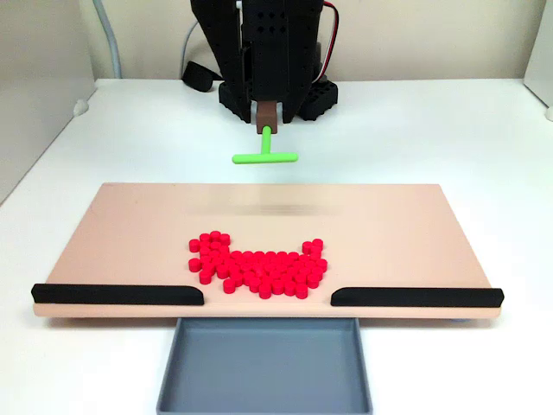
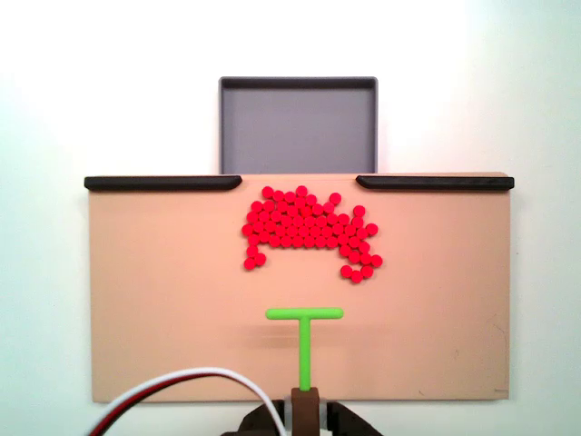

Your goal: Gather the bottom side granules

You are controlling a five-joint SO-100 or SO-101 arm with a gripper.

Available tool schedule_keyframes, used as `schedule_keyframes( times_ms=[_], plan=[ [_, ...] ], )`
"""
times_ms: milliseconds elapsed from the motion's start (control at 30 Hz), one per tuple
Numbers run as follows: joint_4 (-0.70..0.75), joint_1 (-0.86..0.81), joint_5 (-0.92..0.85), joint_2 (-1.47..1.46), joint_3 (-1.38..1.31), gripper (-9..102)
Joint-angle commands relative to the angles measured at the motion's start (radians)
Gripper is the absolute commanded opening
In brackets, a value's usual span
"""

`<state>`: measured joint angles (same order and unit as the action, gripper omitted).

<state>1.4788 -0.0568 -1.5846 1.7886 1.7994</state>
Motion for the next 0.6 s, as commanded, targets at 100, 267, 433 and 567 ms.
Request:
schedule_keyframes(
  times_ms=[100, 267, 433, 567],
  plan=[
    [0.005, -0.021, -0.020, 0.048, -0.015, 0],
    [0.005, -0.015, -0.003, 0.041, -0.023, 0],
    [0.005, -0.014, 0.003, 0.037, -0.029, 0],
    [0.005, -0.014, 0.002, 0.044, -0.029, 0]
  ],
)
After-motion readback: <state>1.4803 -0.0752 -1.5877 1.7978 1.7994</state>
